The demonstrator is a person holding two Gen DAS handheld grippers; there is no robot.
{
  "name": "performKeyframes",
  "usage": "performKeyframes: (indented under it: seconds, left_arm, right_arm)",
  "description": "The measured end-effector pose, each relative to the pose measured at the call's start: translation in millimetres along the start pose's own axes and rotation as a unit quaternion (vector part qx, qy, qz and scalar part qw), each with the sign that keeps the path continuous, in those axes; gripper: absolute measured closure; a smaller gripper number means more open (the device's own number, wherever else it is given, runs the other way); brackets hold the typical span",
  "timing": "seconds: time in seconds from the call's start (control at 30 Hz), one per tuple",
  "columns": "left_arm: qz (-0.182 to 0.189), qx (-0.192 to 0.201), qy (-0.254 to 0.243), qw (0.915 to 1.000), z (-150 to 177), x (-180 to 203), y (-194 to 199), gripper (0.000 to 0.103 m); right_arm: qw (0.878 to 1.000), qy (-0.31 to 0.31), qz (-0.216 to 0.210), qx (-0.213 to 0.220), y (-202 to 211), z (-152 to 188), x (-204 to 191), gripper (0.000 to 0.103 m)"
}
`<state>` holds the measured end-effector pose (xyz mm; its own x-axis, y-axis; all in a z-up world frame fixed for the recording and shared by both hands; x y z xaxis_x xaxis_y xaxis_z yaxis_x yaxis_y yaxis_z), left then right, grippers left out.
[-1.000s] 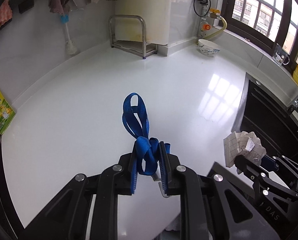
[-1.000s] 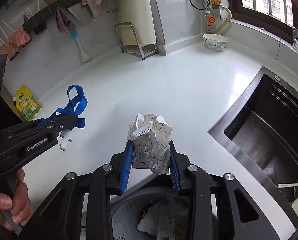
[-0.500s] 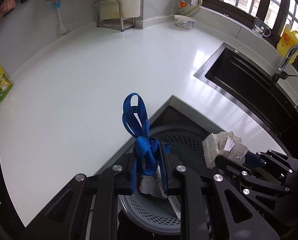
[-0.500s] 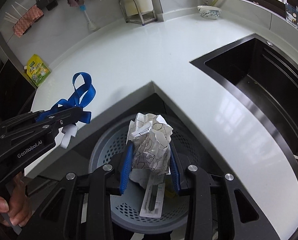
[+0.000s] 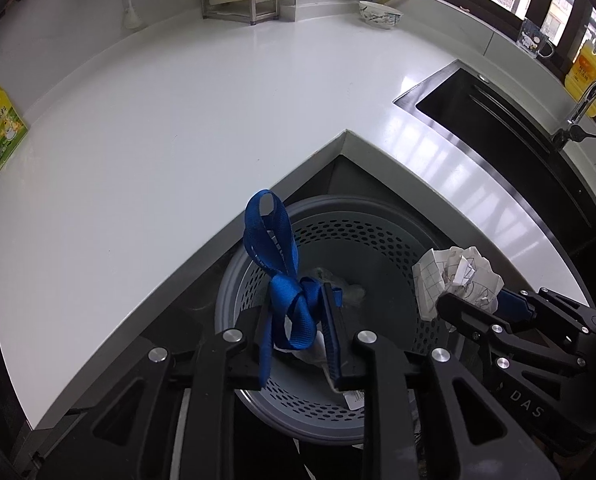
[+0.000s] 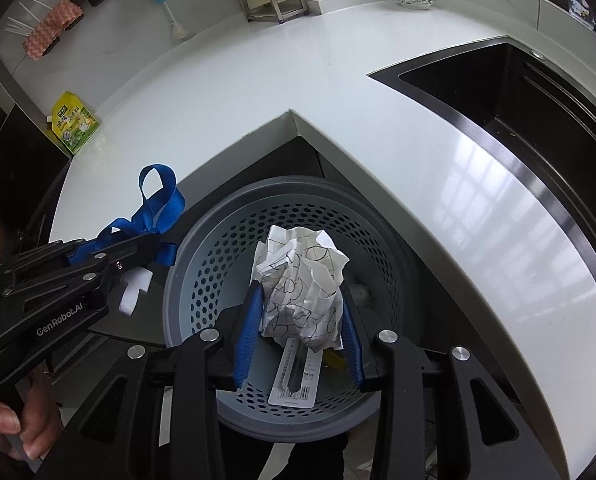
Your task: Collect trash
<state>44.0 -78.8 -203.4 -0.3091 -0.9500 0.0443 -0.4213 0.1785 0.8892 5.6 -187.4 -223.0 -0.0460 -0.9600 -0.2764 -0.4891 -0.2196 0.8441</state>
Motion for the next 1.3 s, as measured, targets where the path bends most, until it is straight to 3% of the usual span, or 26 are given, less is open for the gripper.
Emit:
performKeyframes:
  seconds: [0.07,0.17,0.2,1.3]
  left_arm:
    - [-0.002,0.003,0.006,1.0000,1,-1,2,0.065]
    - [-0.009,0.010,0.013,0.9998,1,-4,7,0.048]
    - [-0.010,0.013,0.015,0.9998,0,-6,9,0.047]
    - [-0.043,0.050,0.035,0.9972,-13,-21,55,0.031]
  right_arm:
    - [1.000,0.000,-0.001,0.001,1,-1,0,0.048]
    - [1.000,-0.004,0.001,0.003,4,-1,2,0.046]
    - [1.000,-0.005,0.002,0.002,4,0,3,0.046]
    - [1.000,0.006,0.006,0.016,39,-4,-8,0.041]
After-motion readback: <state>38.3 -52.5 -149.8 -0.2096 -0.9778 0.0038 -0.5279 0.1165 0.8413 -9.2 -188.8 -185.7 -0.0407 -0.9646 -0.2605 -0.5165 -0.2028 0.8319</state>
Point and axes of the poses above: each gripper's, at about its wrist camera, not at the fingertips, and y roughly against the way its jaws point, x to its right, z to its underside, the point moved 8 cm from there along -y, roughly the way its jaws point
